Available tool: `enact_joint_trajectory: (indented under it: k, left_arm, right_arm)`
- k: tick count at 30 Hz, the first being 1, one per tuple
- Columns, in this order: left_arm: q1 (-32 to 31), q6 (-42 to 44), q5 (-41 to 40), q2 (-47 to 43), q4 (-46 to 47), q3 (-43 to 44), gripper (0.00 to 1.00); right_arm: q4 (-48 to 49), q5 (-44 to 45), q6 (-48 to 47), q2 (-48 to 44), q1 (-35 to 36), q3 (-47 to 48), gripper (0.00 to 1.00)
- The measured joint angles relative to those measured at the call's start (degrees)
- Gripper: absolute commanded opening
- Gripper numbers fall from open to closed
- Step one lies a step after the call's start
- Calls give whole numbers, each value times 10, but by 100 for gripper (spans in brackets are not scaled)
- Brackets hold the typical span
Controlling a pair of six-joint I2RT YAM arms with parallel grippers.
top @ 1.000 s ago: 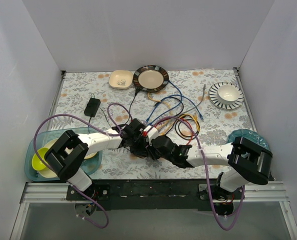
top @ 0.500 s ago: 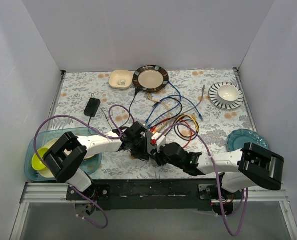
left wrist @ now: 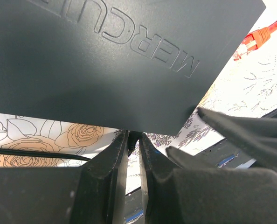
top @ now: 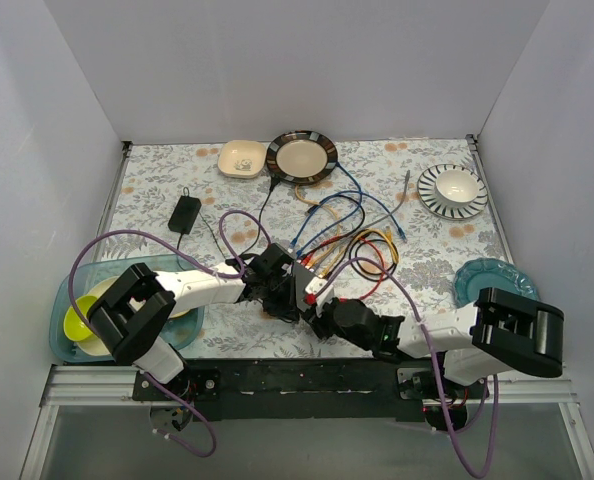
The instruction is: Pull the plug from the switch port
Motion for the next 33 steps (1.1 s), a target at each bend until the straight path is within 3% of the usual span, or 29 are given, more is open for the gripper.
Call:
enact_joint_trajectory:
  k: [10,20,33]
  left_arm:
    - [0,0,0,-1,-1,0,0]
    - [3,2,-11,-14,2,-11,0]
    - [-3,4,-6,-35,-26,-28,0]
  right_arm:
    - [33,71,-32,72,33,33,45]
    - [42,141,-19,117,46,63,33]
    - [51,171,37,139,49,75,32]
